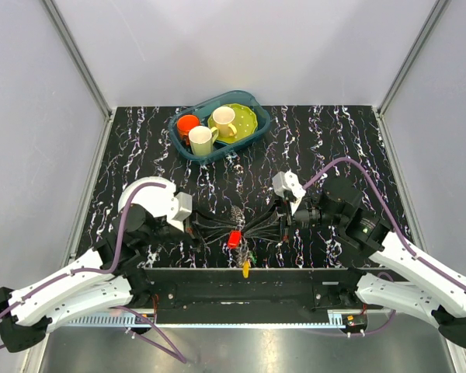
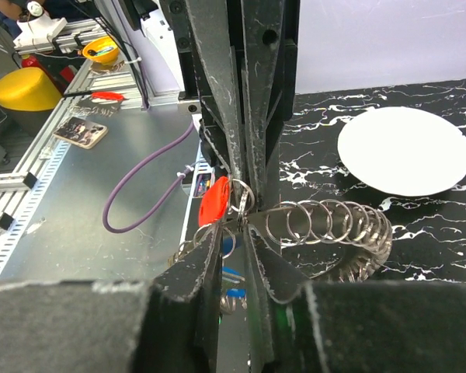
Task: Remove the keys from the keyring
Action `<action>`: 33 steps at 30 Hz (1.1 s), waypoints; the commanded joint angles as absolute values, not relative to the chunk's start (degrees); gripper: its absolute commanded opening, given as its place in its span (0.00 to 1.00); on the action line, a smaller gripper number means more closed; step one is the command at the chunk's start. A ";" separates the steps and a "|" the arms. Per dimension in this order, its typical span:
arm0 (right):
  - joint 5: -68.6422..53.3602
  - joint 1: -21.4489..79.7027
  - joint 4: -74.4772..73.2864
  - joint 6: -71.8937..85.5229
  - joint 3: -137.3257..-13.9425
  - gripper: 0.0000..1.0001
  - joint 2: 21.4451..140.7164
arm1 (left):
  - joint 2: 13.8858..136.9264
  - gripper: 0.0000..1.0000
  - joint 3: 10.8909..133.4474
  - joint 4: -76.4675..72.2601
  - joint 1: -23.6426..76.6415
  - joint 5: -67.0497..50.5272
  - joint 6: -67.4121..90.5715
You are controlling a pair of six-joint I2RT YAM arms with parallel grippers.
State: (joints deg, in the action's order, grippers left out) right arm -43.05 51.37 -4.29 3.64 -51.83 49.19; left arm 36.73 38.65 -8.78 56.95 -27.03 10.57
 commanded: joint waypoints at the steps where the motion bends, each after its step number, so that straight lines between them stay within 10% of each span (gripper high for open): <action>1: -44.83 51.68 -2.46 4.31 -54.49 0.22 48.60 | 35.95 0.00 41.05 -12.74 57.04 -26.46 9.93; 23: -41.22 51.86 2.63 5.62 -53.97 0.20 51.41 | 36.12 0.00 40.34 -13.71 57.04 -26.90 11.43; 33: -39.99 52.12 2.02 3.78 -53.00 0.00 49.84 | 36.21 0.05 42.97 -7.93 57.04 -24.35 10.38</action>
State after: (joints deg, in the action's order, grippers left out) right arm -42.44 51.42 -0.71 5.74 -52.29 51.07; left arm 36.73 38.74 -8.23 56.95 -26.63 11.00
